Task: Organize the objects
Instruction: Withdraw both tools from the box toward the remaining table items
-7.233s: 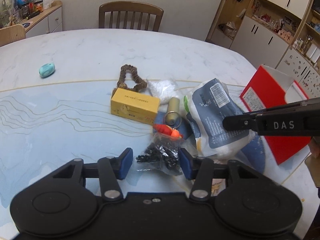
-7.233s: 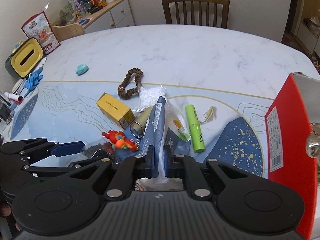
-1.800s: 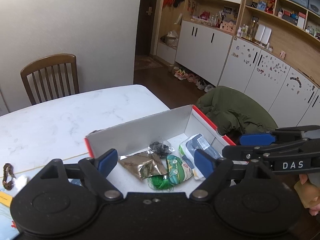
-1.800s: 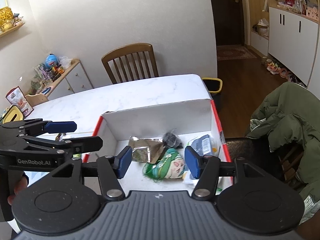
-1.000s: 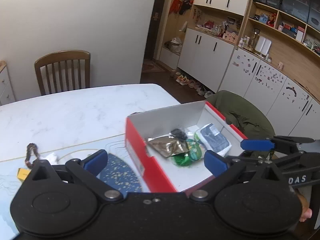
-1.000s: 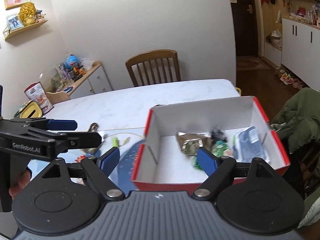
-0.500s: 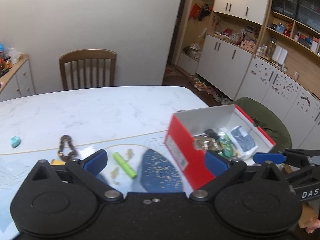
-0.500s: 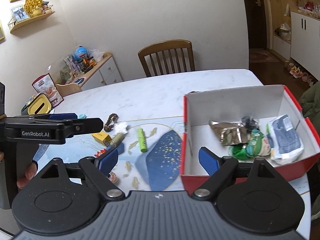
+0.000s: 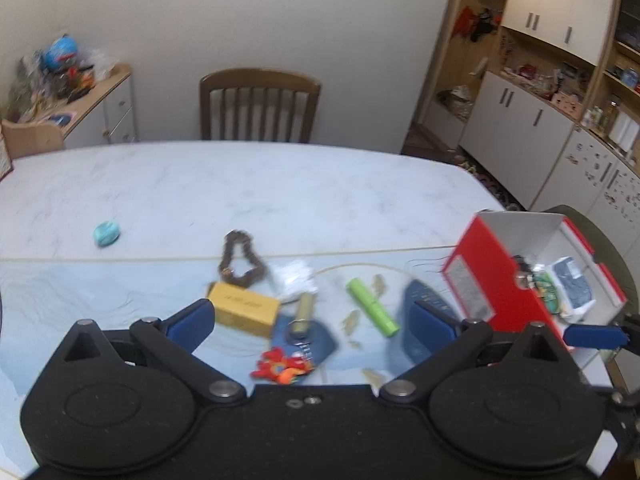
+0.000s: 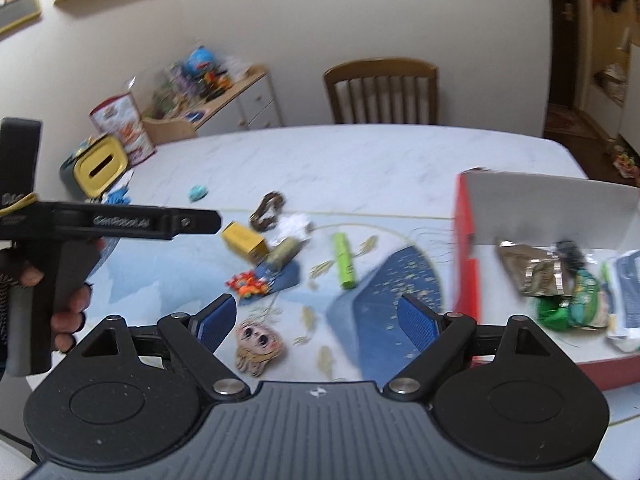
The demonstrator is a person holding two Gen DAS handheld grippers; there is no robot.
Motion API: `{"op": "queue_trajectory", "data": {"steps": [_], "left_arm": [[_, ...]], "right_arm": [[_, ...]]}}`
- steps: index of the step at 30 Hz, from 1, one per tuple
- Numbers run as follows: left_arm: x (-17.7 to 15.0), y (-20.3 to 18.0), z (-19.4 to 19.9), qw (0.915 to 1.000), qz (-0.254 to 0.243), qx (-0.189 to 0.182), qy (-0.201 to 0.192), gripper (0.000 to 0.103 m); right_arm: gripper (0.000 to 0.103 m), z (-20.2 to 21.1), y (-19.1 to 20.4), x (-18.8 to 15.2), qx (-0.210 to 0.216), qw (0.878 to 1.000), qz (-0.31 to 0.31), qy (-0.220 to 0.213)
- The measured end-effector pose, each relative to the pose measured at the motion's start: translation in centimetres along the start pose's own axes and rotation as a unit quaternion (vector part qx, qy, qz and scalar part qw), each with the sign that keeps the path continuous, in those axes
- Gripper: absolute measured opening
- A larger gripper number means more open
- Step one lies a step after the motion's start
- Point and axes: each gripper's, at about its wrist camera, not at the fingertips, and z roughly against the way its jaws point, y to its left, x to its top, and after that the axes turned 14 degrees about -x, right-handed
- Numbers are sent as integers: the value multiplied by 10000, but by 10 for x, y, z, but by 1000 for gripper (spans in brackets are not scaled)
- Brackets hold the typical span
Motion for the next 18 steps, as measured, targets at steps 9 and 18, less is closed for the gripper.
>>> {"op": "queue_trajectory", "data": {"steps": [9, 18], "left_arm": [[-19, 29, -25, 9996, 62, 4, 282, 103], [-40, 38, -55, 9981, -33, 40, 606, 102]], "right_arm": [[88, -32, 32, -6, 180, 9979, 478, 392], [88, -65, 57, -16, 319, 9935, 841, 698]]}}
